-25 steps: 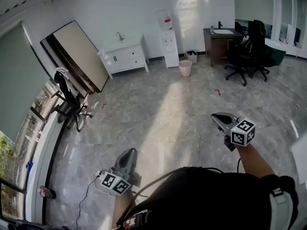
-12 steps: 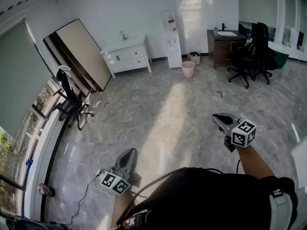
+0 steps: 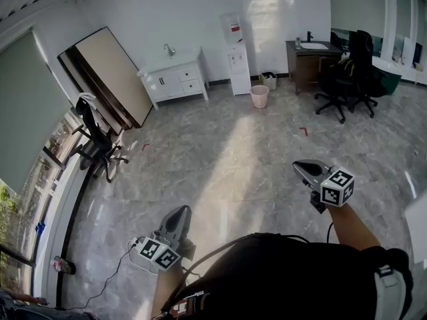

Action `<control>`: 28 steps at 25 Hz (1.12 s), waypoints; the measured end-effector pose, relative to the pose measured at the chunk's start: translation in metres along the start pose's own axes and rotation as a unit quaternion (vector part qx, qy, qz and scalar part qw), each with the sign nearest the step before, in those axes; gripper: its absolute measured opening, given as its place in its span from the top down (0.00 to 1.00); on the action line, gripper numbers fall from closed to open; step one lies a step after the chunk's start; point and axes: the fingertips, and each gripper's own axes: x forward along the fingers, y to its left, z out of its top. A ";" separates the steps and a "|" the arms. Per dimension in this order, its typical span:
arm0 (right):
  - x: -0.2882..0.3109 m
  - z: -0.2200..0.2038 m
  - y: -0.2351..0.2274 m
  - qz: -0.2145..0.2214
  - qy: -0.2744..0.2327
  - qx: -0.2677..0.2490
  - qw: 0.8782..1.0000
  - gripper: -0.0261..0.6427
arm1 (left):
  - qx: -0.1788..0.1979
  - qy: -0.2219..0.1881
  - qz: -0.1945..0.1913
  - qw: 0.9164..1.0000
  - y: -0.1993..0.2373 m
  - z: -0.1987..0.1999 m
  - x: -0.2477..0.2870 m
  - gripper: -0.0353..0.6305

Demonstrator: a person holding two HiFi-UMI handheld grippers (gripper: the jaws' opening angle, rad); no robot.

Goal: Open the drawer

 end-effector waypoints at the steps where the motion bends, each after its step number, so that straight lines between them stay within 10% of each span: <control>1: -0.005 0.000 -0.006 -0.001 0.000 0.000 1.000 0.97 | 0.000 0.001 -0.002 1.000 -0.004 -0.001 0.006 0.95; 16: -0.087 -0.012 -0.114 -0.007 0.014 -0.016 1.000 0.97 | 0.024 -0.004 0.030 0.999 -0.063 -0.037 0.094 0.95; 28: -0.012 -0.001 -0.133 0.018 0.020 -0.030 0.999 0.97 | 0.064 -0.015 0.119 0.991 0.024 -0.014 0.097 0.95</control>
